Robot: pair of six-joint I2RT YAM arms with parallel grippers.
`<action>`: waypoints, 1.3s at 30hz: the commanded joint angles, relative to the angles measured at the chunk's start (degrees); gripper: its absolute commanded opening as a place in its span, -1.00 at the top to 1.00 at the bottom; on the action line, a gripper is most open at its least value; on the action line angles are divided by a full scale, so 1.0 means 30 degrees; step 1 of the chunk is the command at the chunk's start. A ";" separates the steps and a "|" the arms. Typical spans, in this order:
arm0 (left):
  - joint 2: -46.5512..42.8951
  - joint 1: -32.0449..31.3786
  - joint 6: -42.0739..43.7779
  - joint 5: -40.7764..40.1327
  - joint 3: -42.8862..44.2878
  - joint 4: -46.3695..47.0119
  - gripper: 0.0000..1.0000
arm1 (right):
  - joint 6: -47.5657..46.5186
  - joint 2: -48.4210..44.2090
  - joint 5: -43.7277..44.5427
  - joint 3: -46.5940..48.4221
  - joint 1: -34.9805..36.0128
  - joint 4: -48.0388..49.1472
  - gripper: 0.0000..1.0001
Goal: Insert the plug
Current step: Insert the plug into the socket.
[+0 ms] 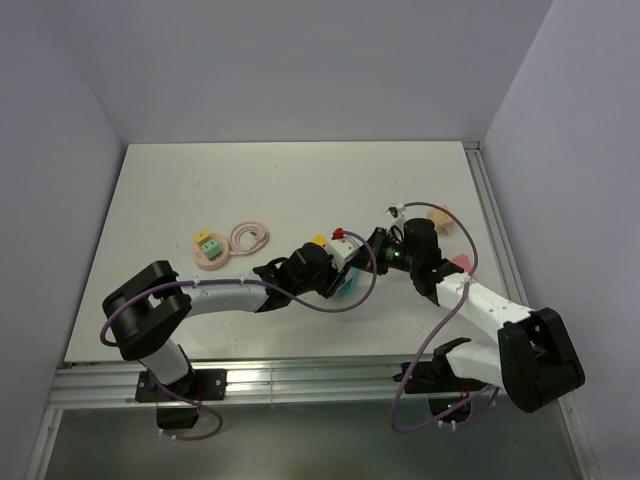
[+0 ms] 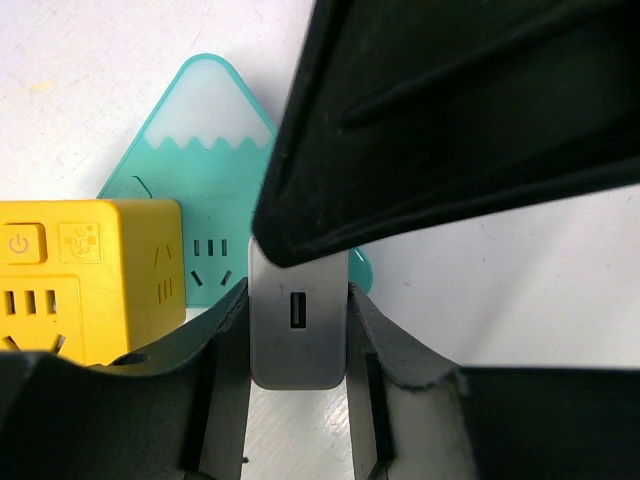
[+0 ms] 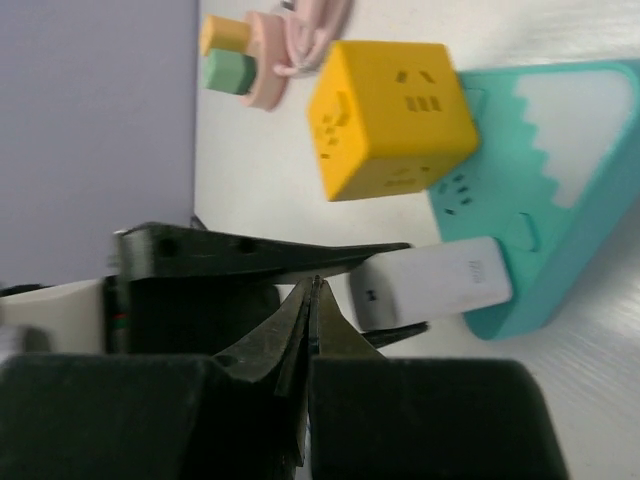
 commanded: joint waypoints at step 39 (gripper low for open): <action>0.0147 -0.0217 0.0461 -0.0582 0.0675 0.0036 0.51 | -0.2400 -0.2307 0.2908 0.1722 -0.1204 -0.3699 1.00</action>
